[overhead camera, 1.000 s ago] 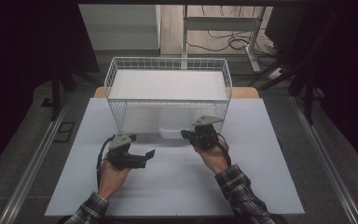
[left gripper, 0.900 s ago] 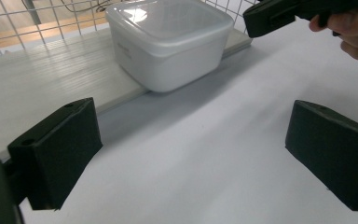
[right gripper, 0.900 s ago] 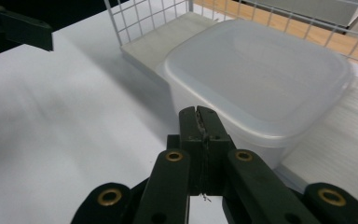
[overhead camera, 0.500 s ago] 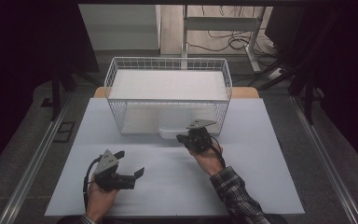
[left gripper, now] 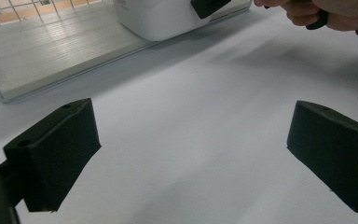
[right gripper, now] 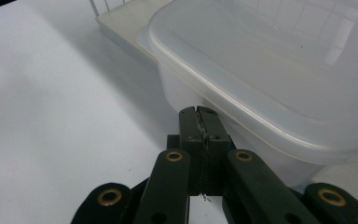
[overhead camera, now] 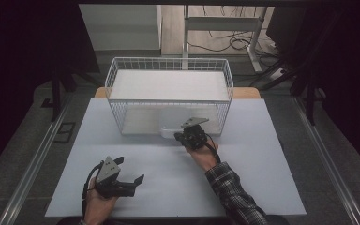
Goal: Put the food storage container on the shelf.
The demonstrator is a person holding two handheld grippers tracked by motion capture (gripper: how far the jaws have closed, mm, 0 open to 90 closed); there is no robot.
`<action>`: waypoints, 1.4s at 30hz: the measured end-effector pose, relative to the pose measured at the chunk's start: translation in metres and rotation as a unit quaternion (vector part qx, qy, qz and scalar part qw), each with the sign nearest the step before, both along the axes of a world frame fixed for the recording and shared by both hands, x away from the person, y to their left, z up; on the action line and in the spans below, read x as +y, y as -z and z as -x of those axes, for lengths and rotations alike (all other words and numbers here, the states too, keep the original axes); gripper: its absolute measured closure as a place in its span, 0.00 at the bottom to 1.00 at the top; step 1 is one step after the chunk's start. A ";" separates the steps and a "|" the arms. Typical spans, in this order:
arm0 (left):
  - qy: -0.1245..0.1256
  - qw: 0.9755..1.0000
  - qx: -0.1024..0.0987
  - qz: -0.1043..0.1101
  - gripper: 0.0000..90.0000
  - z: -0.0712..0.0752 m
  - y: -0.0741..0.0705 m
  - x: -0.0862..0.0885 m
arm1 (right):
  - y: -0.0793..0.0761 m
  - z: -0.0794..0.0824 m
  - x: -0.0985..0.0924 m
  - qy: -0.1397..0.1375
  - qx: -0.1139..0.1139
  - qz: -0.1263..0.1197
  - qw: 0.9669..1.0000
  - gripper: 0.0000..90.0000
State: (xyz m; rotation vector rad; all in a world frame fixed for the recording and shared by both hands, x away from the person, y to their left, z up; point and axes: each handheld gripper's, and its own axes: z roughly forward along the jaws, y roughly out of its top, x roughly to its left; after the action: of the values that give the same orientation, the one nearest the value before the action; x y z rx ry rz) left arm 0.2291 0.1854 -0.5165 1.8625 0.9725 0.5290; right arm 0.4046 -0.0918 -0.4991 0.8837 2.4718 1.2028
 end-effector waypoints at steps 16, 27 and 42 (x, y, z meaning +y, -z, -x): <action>0.006 1.000 0.004 -0.002 0.02 -0.002 0.002 -0.002 | -0.001 -0.024 0.010 0.013 -0.019 0.018 1.000 0.99; 0.007 1.000 0.005 -0.001 0.02 -0.002 0.002 -0.002 | -0.001 -0.036 0.012 0.028 -0.020 0.022 0.999 0.99; 0.006 1.000 0.007 0.000 0.02 -0.002 0.003 -0.001 | -0.006 -0.027 0.005 0.024 -0.018 0.013 0.999 0.77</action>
State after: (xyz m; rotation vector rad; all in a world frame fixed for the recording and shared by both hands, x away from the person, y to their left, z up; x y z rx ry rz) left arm 0.2315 0.1845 -0.5195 1.8723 0.9705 0.5100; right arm 0.4320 -0.0868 -0.4933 0.9011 2.4180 1.1581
